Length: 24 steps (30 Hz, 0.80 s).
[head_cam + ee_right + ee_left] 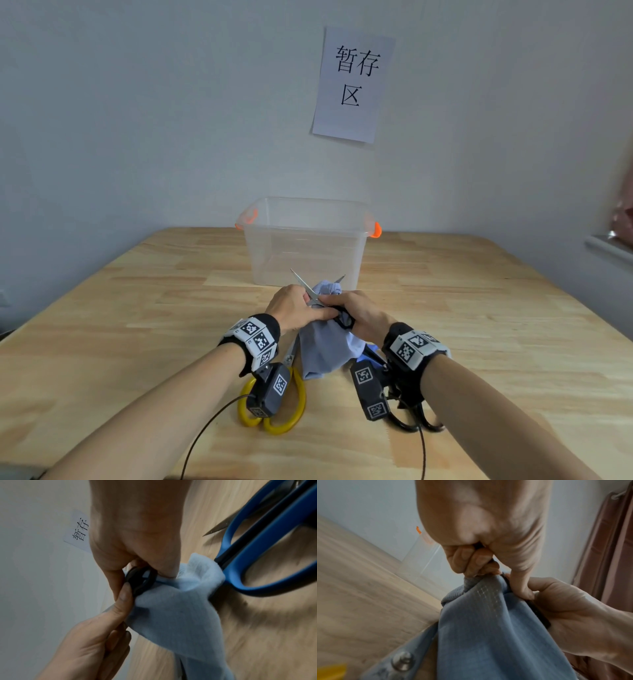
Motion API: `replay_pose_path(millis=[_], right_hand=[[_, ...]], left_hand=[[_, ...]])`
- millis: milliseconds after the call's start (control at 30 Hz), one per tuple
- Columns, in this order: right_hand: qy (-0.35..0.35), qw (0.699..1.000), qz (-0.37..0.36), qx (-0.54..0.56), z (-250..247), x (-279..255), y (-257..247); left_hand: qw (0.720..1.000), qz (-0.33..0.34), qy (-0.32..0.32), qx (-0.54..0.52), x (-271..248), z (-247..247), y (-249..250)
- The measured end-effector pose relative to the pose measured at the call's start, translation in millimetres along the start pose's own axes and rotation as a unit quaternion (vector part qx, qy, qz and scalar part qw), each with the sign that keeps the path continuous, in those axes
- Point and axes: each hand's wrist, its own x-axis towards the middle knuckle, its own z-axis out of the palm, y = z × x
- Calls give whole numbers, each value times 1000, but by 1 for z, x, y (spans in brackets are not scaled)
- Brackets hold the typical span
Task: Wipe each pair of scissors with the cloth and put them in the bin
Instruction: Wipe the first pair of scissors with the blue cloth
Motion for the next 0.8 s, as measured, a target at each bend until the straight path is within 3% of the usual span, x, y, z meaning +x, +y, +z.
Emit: replay_pose_path(millis=[167,333,467,567,800], right_hand=[[26,999,-42,-21,0,0,4],[-47,998,-46,19,3,-2,1],[22,995,-90,-28,5,-4,1],[19,992,-115,-47,4,-4,3],[-35,996,-79,-27,2,-4,2]], left_hand=[[1000,2,-13,17,-6,-1,5],[1000,9,-11,26,-6,-4,8],[999,8,-6,37,-8,-4,12],[999,8,-3,44,-8,-3,12],[999,9,-4,31,-6,0,8]])
